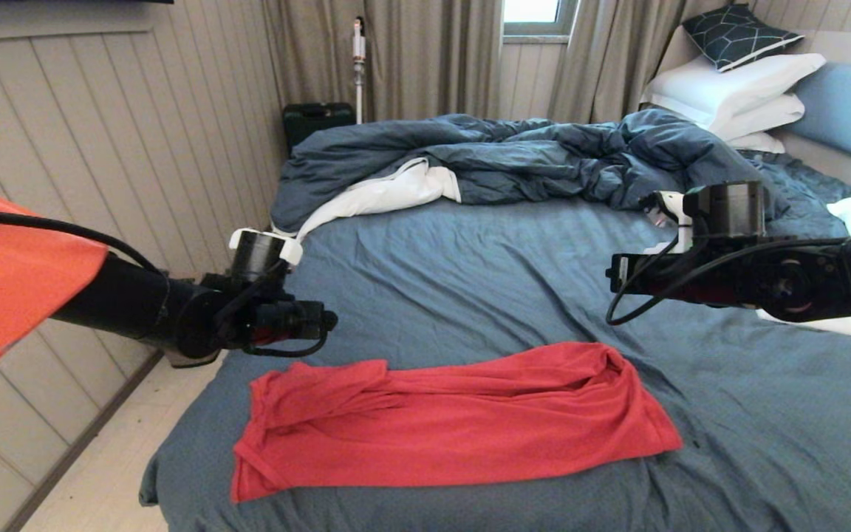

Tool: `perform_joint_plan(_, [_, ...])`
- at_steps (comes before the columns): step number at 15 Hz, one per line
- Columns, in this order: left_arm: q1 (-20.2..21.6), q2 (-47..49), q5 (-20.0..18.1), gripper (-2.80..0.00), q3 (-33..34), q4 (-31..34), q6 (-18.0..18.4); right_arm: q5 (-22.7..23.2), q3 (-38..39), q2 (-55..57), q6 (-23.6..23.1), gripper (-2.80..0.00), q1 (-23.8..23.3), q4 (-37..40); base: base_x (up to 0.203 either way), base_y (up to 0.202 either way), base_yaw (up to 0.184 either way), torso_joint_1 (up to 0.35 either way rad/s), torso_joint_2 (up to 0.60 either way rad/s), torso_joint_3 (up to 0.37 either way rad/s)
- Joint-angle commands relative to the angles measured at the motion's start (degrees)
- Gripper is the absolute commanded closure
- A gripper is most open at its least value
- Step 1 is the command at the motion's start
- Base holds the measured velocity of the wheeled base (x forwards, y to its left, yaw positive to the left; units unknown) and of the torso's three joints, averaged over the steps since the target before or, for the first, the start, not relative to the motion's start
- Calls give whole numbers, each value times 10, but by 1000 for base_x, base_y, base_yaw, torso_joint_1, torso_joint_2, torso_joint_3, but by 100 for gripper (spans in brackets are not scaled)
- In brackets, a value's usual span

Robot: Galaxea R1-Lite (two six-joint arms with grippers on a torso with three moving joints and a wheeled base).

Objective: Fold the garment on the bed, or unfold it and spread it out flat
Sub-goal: Fold the red T-shirt

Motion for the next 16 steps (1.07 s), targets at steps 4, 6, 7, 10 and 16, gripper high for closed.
perform_joint_plan(4, [-88, 105, 115, -280, -104, 55, 1, 0, -15, 10, -1, 0, -1, 0, 0, 0, 0, 0, 0, 0])
perform_joint_plan(6, [-117, 107, 142, -280, -125, 89, 2, 0, -23, 13, -2, 0, -1, 1, 0, 0, 0, 0, 0, 0])
perform_joint_plan(7, [-130, 106, 151, -280, -140, 116, 3, 0, -26, 15, -2, 0, 0, 1, 0, 0, 0, 0, 0, 0])
perform_joint_plan(10, [-153, 108, 162, -280, -202, 201, 1, 0, -26, 18, -2, 0, 0, 0, 0, 0, 0, 0, 0, 0])
perform_joint_plan(16, [-180, 158, 220, 0, -291, 274, -2, 0, -27, 17, -2, 0, 0, 0, 0, 0, 0, 0, 0, 0])
